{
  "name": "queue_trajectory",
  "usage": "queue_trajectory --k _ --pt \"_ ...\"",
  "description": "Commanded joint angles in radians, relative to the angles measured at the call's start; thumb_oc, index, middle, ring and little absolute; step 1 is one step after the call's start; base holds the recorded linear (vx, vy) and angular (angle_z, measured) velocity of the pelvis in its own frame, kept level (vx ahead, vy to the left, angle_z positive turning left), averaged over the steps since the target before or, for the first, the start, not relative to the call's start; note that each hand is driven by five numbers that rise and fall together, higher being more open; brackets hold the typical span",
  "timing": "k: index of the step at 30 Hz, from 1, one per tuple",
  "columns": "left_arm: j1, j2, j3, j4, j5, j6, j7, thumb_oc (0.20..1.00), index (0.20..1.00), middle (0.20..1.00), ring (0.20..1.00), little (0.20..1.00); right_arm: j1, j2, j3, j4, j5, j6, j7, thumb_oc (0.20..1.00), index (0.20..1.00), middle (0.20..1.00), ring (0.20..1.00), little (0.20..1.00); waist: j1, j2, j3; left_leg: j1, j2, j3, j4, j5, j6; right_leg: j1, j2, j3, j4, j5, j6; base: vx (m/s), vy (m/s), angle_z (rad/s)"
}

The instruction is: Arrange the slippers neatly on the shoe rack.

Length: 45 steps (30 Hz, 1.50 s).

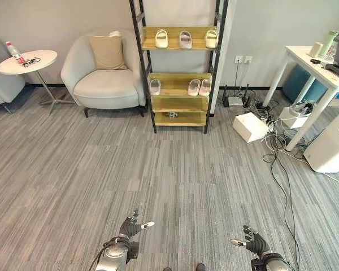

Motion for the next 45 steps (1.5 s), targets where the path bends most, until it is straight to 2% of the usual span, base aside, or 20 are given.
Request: queue_trajectory --k 1,21,28,30,31,32,33,35,37,40,42,43,44,45 --pt "-0.063 0.003 -0.017 0.029 -0.019 -0.026 0.009 1.0 1.0 1.0 1.0 1.0 -0.042 -0.007 0.032 -0.004 0.021 -0.023 0.01 1.0 1.0 1.0 1.0 1.0 -0.006 -0.03 -0.016 -0.005 0.016 -0.037 0.0 -0.03 -0.038 0.001 -0.05 0.037 0.001 -0.043 0.091 0.0 0.0 0.0" --pt "-0.029 0.004 0.017 0.018 -0.074 -0.027 0.001 1.0 1.0 1.0 1.0 1.0 -0.043 0.001 0.04 0.015 0.021 -0.02 0.018 1.0 1.0 1.0 1.0 1.0 0.009 -0.029 -0.008 0.009 0.009 -0.044 0.0 -0.04 -0.027 0.015 -0.054 0.041 0.001 -0.055 0.091 0.0 0.0 0.0" --pt "-0.036 0.028 0.04 -0.008 -0.097 -0.038 0.024 1.0 1.0 1.0 1.0 1.0 -0.092 -0.02 0.033 -0.007 0.036 -0.024 0.005 1.0 1.0 1.0 1.0 1.0 0.028 -0.041 0.049 -0.052 -0.001 -0.047 0.027 -0.035 -0.013 -0.041 -0.069 0.042 0.023 -0.047 0.1 -0.03 0.049 -0.01" --pt "-0.022 0.06 0.055 -0.003 -0.059 -0.033 0.016 1.0 1.0 1.0 1.0 1.0 -0.1 -0.031 0.01 -0.018 0.04 -0.027 0.008 1.0 1.0 1.0 1.0 1.0 0.029 -0.039 0.067 -0.078 -0.006 -0.044 0.043 -0.049 0.006 -0.131 -0.067 0.051 0.171 -0.071 0.118 -0.05 0.146 0.0" --pt "-0.02 0.066 0.062 -0.001 -0.054 -0.033 0.015 1.0 1.0 1.0 1.0 1.0 -0.103 -0.03 0.006 -0.022 0.042 -0.029 0.007 1.0 1.0 1.0 1.0 1.0 0.029 -0.038 0.075 -0.079 -0.006 -0.038 0.041 -0.05 0.01 -0.167 -0.067 0.049 0.224 -0.064 0.132 -0.04 0.124 -0.08" --pt "-0.022 0.073 0.072 0.007 -0.05 -0.033 0.017 1.0 1.0 1.0 1.0 1.0 -0.108 -0.026 0.001 -0.024 0.045 -0.031 0.008 1.0 1.0 1.0 1.0 1.0 0.03 -0.036 0.087 -0.073 -0.005 -0.026 0.036 -0.051 0.014 -0.204 -0.073 0.042 0.3 -0.041 0.154 0.06 0.141 -0.16" --pt "-0.028 0.081 0.077 0.013 -0.038 -0.033 0.018 1.0 1.0 1.0 1.0 1.0 -0.104 -0.025 -0.008 -0.032 0.045 -0.032 0.012 1.0 1.0 1.0 1.0 1.0 0.019 -0.023 0.112 -0.044 0.004 -0.032 0.021 -0.053 0.014 -0.295 -0.07 0.042 0.427 0.02 0.165 0.07 0.111 -0.21" --pt "-0.032 0.081 0.078 0.012 -0.038 -0.034 0.018 1.0 1.0 1.0 1.0 1.0 -0.101 -0.027 -0.013 -0.035 0.045 -0.031 0.01 1.0 1.0 1.0 1.0 1.0 0.014 -0.019 0.115 -0.025 0.006 -0.038 0.014 -0.057 0.01 -0.315 -0.073 0.029 0.416 0.022 0.158 0.16 0.035 -0.11" --pt "-0.051 0.08 0.074 0.012 -0.042 -0.037 0.022 1.0 1.0 1.0 1.0 1.0 -0.101 -0.034 -0.022 -0.039 0.05 -0.032 0.004 1.0 1.0 1.0 1.0 1.0 0.0 -0.023 0.121 0.002 -0.001 -0.049 0.003 -0.068 0.001 -0.337 -0.076 0.011 0.313 0.026 0.149 0.25 -0.038 0.34" --pt "-0.106 0.07 0.061 0.05 -0.036 -0.036 0.033 1.0 1.0 1.0 1.0 1.0 -0.097 -0.036 -0.028 -0.035 0.05 -0.033 -0.006 1.0 1.0 1.0 1.0 1.0 -0.038 -0.037 0.12 0.06 -0.001 -0.068 0.0 -0.109 -0.016 -0.355 -0.073 -0.002 0.149 0.071 0.156 0.31 -0.117 0.18" --pt "-0.134 0.038 0.035 0.073 -0.028 -0.032 0.032 1.0 1.0 1.0 1.0 1.0 -0.07 -0.037 -0.022 -0.042 0.037 -0.028 -0.004 1.0 1.0 1.0 1.0 1.0 -0.063 -0.031 0.091 0.11 0.028 -0.079 0.0 -0.128 -0.039 -0.321 -0.066 -0.028 0.119 0.066 0.143 0.38 -0.195 0.34" --pt "-0.134 0.038 0.034 0.073 -0.028 -0.032 0.032 1.0 1.0 1.0 1.0 1.0 -0.069 -0.038 -0.022 -0.042 0.037 -0.028 -0.004 1.0 1.0 1.0 1.0 1.0 -0.064 -0.03 0.091 0.112 0.029 -0.08 0.0 -0.129 -0.039 -0.319 -0.066 -0.03 0.119 0.065 0.142 0.29 -0.197 0.57" --pt "-0.139 0.029 0.031 0.076 -0.035 -0.035 0.037 1.0 1.0 1.0 1.0 1.0 -0.068 -0.039 -0.015 -0.039 0.036 -0.028 -0.003 1.0 1.0 1.0 1.0 1.0 -0.067 -0.028 0.085 0.117 0.043 -0.075 0.014 -0.125 -0.045 -0.309 -0.058 -0.033 0.118 0.069 0.129 0.26 -0.214 0.59" --pt "-0.138 0.014 0.03 0.072 -0.066 -0.039 0.033 1.0 1.0 1.0 1.0 1.0 -0.061 -0.05 -0.007 -0.04 0.038 -0.028 0.001 1.0 1.0 1.0 1.0 1.0 -0.07 -0.019 0.069 0.085 0.063 -0.073 0.134 -0.089 -0.078 -0.262 -0.041 -0.038 0.105 0.045 0.105 0.33 -0.284 0.39"
